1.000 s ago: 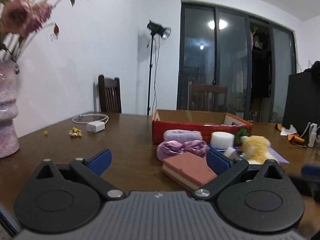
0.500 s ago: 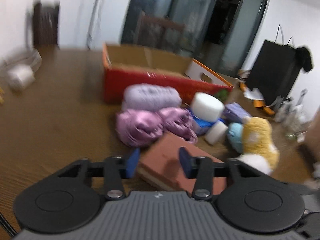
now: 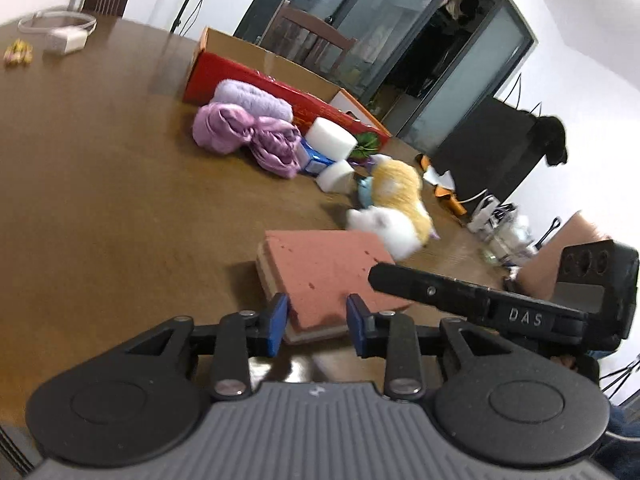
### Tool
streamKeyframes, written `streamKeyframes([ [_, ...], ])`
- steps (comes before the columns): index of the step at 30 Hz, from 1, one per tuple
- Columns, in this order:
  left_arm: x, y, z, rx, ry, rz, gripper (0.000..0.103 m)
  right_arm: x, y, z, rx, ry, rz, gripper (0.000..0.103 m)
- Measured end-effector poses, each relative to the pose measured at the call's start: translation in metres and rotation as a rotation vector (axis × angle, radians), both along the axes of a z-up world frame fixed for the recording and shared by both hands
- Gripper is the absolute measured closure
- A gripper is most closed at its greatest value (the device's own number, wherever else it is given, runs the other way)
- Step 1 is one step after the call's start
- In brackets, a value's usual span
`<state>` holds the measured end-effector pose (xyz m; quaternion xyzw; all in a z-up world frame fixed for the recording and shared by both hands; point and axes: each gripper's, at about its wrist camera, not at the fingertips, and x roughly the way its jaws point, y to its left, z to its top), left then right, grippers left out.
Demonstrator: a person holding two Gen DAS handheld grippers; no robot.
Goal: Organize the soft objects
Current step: 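Lower both grippers onto the pink-and-cream sponge and close on it, then carry the sponge into the cardboard box and open the grippers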
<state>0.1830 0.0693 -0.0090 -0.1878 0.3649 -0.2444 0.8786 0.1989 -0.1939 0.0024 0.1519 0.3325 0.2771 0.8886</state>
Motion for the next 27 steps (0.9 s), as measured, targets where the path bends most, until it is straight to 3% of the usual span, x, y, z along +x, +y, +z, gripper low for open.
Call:
streamKeyframes([
  [5,0.005,-0.001,0.006,0.019,-0.033,0.048,0.068,0.0,-0.009,0.0,0.012,-0.003,-0.01,0.052],
  [11,0.015,-0.005,-0.001,0.048,0.008,0.079,0.066,0.007,-0.017,-0.017,0.02,0.032,-0.059,0.053],
  [15,0.01,-0.006,0.004,0.04,-0.022,0.068,0.076,0.01,-0.021,-0.022,0.081,0.063,-0.033,0.064],
  [20,0.029,-0.002,0.052,-0.013,-0.197,0.084,0.076,0.023,-0.017,0.023,0.065,-0.076,-0.011,0.064],
  [27,0.162,-0.013,0.122,-0.006,-0.345,0.128,0.075,0.164,-0.021,0.098,0.065,-0.179,-0.003,0.064],
])
